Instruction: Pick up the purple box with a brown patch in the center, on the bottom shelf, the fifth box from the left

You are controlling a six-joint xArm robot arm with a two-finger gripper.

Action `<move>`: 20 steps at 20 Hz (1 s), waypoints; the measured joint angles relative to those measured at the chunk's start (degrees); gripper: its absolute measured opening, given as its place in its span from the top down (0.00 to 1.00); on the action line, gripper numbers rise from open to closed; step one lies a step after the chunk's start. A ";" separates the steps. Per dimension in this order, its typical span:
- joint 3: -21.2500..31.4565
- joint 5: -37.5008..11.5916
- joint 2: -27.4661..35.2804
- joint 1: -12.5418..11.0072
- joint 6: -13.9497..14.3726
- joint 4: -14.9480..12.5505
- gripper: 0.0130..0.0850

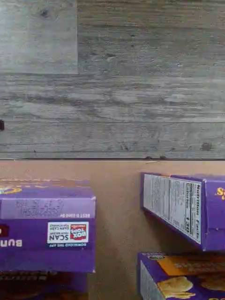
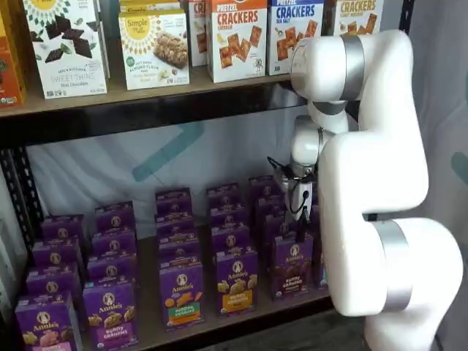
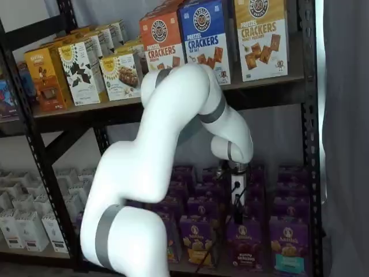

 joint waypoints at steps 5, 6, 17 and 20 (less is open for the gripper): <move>-1.12 4.95 -0.18 -0.12 1.07 -1.35 0.00; -1.06 5.08 -0.22 -0.10 1.15 -1.43 0.00; -7.52 8.55 4.17 -0.30 1.15 -1.56 0.00; -10.31 9.78 5.97 -0.57 1.27 -1.99 0.00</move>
